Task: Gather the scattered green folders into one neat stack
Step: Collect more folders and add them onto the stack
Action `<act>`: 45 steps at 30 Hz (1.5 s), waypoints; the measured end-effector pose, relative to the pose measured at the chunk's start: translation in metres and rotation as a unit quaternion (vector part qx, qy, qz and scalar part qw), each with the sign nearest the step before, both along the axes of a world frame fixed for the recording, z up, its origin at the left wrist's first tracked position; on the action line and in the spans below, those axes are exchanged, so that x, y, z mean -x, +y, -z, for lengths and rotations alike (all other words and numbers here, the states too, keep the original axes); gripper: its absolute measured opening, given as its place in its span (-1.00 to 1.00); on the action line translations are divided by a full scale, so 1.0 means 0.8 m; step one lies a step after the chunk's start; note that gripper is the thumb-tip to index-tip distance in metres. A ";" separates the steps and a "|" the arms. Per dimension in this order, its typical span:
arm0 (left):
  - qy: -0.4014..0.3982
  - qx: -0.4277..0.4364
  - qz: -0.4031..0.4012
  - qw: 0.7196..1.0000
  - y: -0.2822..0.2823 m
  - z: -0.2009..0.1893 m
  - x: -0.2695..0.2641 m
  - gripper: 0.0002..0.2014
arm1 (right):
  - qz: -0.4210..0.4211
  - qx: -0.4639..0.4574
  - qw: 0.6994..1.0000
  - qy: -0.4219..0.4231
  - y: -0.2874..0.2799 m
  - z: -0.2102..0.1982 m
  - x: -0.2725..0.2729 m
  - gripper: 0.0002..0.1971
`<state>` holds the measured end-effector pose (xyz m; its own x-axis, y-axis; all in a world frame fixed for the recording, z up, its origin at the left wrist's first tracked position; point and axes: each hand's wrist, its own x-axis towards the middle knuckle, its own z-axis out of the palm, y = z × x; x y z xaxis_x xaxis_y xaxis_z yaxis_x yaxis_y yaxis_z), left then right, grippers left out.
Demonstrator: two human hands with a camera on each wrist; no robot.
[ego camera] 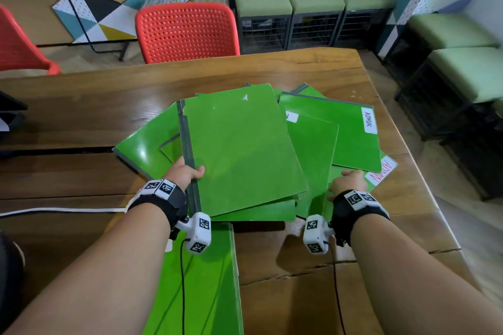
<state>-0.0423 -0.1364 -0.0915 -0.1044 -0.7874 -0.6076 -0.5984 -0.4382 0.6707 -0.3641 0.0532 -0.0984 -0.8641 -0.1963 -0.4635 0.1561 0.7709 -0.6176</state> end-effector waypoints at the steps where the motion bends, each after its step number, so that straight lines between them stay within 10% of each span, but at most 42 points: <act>1: -0.003 -0.004 0.004 1.000 0.002 -0.002 0.002 -0.09 | -0.002 0.004 1.000 -0.019 0.000 -0.003 -0.004 -0.72; 9: -0.126 -0.014 0.079 0.989 0.042 -0.020 0.030 -0.22 | -0.130 -0.072 0.987 -0.058 -0.013 -0.013 -0.036 -0.63; 30: -0.019 0.080 0.114 0.990 0.024 -0.045 0.052 -0.19 | -0.168 0.139 0.963 -0.160 -0.027 -0.020 -0.049 -0.17; 38: -0.339 0.160 0.201 0.905 -0.065 -0.026 0.031 -0.26 | -0.128 0.033 0.983 -0.129 -0.029 0.012 -0.054 -0.24; 45: -0.341 0.132 0.206 0.908 -0.091 -0.013 0.023 -0.41 | -0.081 0.040 0.983 -0.162 -0.038 0.019 -0.042 -0.30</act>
